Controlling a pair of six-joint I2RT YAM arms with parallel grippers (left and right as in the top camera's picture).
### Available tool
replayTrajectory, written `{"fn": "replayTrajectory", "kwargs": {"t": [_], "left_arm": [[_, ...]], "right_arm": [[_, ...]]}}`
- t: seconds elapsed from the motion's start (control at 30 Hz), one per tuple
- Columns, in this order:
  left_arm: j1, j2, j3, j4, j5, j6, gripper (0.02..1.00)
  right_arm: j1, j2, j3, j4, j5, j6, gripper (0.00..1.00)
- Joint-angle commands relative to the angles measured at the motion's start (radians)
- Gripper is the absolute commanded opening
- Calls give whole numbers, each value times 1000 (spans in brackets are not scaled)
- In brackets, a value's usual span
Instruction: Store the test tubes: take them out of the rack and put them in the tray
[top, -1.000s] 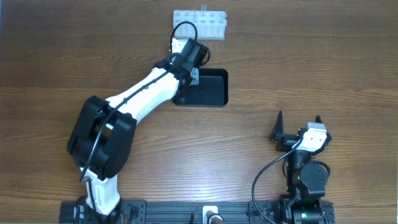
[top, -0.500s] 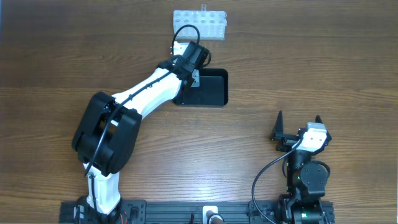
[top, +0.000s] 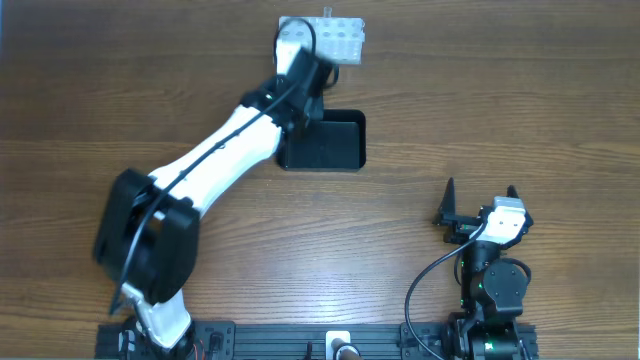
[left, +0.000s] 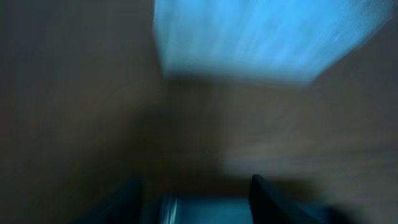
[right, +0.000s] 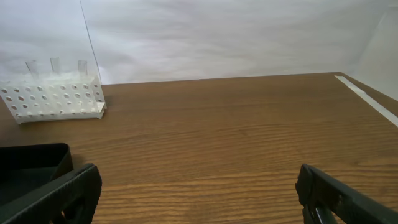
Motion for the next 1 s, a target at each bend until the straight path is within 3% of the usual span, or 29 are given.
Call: {"fn": "replayTrajectory", "kwargs": {"t": [0.03,0.13,0.37,1.0], "left_arm": [[4,-69,66,161,-56,169,638],[5,-30,66,304,-91,218,730],[7,115,89,504,-104,265,783],[53,322,244,504,-113,265,798]], "right_arm": [[-7,-8,-6,-4,-5,-5,991],[-7,-8,-6,-4,-5,-5,991],[-7,-8,-6,-4,-5,-5,991],[-7,-8,-6,-4,-5,-5,993]]}}
